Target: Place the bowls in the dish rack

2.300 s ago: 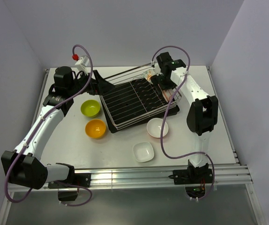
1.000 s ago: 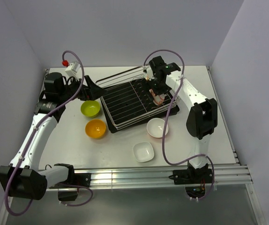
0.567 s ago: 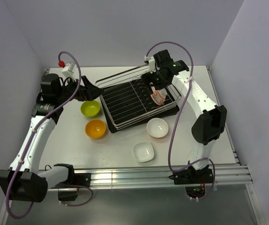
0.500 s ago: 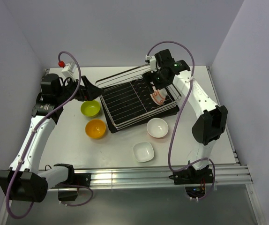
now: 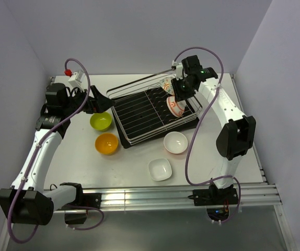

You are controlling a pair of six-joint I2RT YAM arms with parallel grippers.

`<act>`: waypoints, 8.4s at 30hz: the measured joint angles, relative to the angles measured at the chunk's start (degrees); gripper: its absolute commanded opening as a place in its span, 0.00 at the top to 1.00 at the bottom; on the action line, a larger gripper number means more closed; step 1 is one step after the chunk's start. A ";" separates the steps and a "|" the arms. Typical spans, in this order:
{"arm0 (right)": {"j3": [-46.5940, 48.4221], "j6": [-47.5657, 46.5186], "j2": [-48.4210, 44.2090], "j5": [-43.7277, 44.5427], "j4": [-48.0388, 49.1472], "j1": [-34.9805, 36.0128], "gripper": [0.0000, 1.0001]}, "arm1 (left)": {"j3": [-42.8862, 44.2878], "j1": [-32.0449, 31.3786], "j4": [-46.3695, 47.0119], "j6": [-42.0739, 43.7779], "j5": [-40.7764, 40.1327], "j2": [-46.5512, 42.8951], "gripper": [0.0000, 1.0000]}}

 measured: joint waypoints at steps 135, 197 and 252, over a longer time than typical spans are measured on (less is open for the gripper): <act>-2.51 17.77 -20.65 -7.89 16.35 8.57 0.20 | 31.43 -31.78 -8.26 14.51 -42.73 23.87 0.99; -7.13 16.92 -14.95 -33.70 20.02 4.98 1.00 | 11.85 -18.21 15.37 -27.19 10.32 14.03 0.14; -8.17 15.19 -22.71 -27.19 15.08 -6.47 0.00 | 34.53 -27.50 -14.80 5.14 -49.40 30.03 1.00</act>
